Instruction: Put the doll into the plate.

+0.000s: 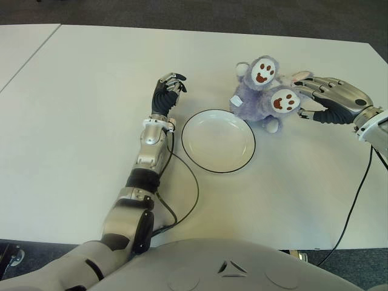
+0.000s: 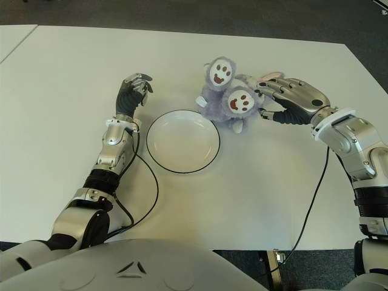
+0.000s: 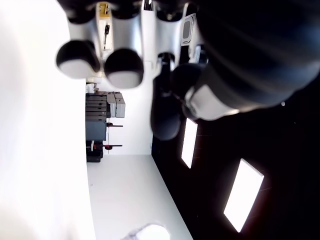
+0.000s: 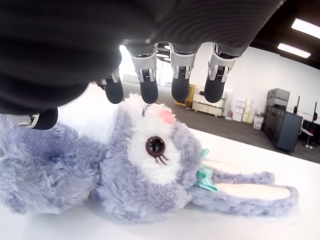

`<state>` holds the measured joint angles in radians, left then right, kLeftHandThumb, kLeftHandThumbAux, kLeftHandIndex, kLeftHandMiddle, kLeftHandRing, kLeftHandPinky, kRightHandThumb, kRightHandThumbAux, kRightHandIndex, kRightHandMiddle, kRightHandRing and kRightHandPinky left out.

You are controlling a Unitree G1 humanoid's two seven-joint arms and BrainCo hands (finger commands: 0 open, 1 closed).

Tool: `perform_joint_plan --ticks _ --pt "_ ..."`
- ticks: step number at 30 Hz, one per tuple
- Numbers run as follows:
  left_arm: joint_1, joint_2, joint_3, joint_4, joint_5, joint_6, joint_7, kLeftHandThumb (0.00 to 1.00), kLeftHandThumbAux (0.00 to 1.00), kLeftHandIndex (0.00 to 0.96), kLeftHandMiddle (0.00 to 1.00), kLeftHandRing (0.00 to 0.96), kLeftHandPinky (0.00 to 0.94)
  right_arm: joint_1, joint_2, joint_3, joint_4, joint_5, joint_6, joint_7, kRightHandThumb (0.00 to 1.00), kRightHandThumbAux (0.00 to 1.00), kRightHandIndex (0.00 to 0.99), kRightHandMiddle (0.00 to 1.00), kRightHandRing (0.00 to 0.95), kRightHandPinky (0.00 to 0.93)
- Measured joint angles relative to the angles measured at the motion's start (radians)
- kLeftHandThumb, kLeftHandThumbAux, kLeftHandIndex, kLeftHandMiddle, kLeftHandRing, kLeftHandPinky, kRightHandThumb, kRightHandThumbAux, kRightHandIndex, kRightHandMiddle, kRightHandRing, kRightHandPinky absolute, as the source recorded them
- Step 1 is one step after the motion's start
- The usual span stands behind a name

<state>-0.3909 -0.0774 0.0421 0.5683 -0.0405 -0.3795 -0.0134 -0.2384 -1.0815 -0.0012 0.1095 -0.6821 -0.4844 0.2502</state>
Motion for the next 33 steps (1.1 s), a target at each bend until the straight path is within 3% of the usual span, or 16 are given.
perform_joint_plan --ticks 15,33 --pt "0.004 -0.011 -0.003 -0.008 0.001 -0.010 0.000 0.716 0.701 0.443 0.877 0.884 0.883 -0.095 0.003 0.039 0.025 0.028 -0.042 0.036 0.534 0.133 0.000 0.000 0.000 0.000" --pt "0.007 -0.014 -0.005 -0.012 0.003 -0.012 0.000 0.715 0.702 0.443 0.875 0.880 0.870 -0.181 0.054 0.078 0.008 0.123 -0.031 0.173 0.541 0.129 0.000 0.000 0.000 0.000"
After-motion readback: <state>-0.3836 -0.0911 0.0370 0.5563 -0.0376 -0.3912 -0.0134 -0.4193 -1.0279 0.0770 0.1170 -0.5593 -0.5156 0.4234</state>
